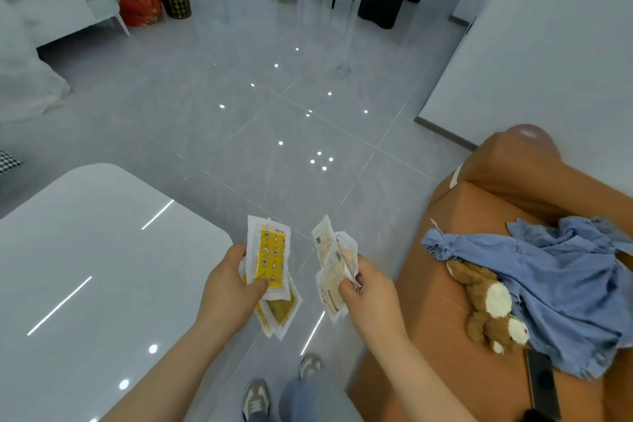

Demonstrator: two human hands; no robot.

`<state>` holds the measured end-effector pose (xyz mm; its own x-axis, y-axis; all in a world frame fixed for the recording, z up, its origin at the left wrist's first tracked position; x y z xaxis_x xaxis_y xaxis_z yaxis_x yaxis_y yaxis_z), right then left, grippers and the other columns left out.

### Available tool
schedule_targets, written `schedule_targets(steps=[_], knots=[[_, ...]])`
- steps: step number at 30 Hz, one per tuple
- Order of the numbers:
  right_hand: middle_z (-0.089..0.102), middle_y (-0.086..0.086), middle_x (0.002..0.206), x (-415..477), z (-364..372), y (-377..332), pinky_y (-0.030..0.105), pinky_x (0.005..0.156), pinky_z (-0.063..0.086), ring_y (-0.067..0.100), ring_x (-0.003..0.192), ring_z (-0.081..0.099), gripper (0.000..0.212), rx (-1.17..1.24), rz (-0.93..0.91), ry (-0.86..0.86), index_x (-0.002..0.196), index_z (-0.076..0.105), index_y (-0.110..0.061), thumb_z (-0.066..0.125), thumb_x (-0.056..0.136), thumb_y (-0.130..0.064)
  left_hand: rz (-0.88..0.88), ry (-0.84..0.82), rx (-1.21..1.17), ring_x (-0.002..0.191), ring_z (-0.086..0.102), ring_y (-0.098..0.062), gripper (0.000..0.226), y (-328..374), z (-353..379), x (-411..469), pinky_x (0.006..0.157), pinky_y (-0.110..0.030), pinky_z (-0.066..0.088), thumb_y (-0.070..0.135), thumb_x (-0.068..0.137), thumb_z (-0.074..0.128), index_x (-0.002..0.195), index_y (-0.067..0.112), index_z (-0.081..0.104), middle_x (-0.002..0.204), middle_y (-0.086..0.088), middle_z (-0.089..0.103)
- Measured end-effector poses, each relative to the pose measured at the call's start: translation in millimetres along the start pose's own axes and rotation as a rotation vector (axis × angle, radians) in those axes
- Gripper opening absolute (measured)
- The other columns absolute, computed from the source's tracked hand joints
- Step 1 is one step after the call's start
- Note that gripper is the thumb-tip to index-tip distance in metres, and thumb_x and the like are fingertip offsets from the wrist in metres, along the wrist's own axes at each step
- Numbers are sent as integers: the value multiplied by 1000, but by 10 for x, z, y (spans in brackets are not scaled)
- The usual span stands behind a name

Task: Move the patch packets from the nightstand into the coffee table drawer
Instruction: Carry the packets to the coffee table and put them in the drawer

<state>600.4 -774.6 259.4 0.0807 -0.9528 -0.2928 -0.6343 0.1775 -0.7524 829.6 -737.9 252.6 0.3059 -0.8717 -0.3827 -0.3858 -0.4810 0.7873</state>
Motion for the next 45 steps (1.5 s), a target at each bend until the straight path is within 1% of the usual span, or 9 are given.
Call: schedule_targets(steps=[3, 13, 17, 19, 27, 34, 38, 42, 45], knots=[[68, -10, 94, 454, -19, -88, 28, 74, 56, 10, 84, 65, 34, -14, -11, -14, 119, 60, -24, 52, 88, -11, -10, 23, -2, 81, 58, -14, 35, 141, -21, 390, 60, -15, 41, 13, 83, 68, 111, 22, 48, 98, 3, 59], [68, -11, 102, 2229, -165, -584, 25, 79, 57, 6, 91, 65, 33, -51, -129, -156, 124, 58, -25, 53, 92, -20, -108, 161, -35, 81, 59, -16, 36, 680, -54, 1691, 59, -18, 43, 11, 81, 69, 105, 26, 47, 94, 4, 60], [68, -10, 102, 2844, -125, -905, 21, 78, 56, 5, 91, 65, 32, -91, -198, -242, 125, 58, -23, 52, 93, -21, -164, 230, -40, 83, 59, -20, 36, 794, -181, 2137, 70, -29, 48, 12, 80, 69, 106, 24, 48, 92, 4, 60], [68, -10, 104, 3102, -48, -1058, 25, 82, 57, 6, 93, 65, 33, -92, -223, -288, 126, 57, -24, 52, 93, -21, -188, 259, -58, 85, 59, -21, 38, 825, -257, 2349, 73, -31, 49, 12, 80, 70, 110, 22, 49, 94, 3, 60], [68, -8, 86, 4112, 502, -1661, 26, 68, 53, 9, 77, 64, 26, -177, -314, -393, 115, 62, -22, 53, 91, -19, -307, 370, -132, 83, 58, -19, 37, 630, -654, 3187, 70, -28, 45, 15, 81, 70, 110, 22, 49, 97, 3, 59], [65, -10, 78, 4748, 1122, -2443, 16, 60, 45, 5, 68, 59, 24, -201, -393, -511, 111, 63, -21, 53, 90, -17, -385, 444, -196, 76, 55, -12, 35, 520, -1272, 3748, 59, -21, 44, 16, 81, 70, 105, 25, 45, 92, 5, 56], [66, -9, 79, 5008, 1515, -2878, 20, 60, 47, 7, 69, 61, 24, -224, -452, -583, 111, 63, -24, 53, 90, -17, -438, 500, -235, 82, 57, -16, 38, 459, -1641, 3968, 70, -26, 47, 17, 82, 70, 112, 22, 48, 95, 5, 57], [68, -11, 85, 5243, 1976, -3295, 13, 60, 44, 4, 73, 62, 26, -265, -500, -671, 114, 63, -24, 53, 90, -18, -484, 575, -291, 85, 57, -17, 39, 340, -2016, 4159, 73, -27, 46, 15, 82, 70, 115, 18, 50, 98, 3, 58], [68, -11, 88, 5431, 2339, -3606, 15, 61, 47, 5, 77, 63, 27, -299, -545, -744, 115, 62, -25, 52, 91, -18, -533, 632, -321, 89, 59, -19, 39, 208, -2289, 4312, 76, -30, 49, 15, 82, 70, 115, 19, 50, 100, 3, 60]])
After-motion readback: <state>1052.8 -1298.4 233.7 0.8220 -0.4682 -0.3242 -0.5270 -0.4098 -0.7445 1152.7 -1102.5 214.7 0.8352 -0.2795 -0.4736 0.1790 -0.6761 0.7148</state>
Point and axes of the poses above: each hand's wrist, its own x-axis towards the middle knuckle, its own z-axis out of the palm, y = z × x, the point moved 10 cm from there along x, towards the middle knuckle
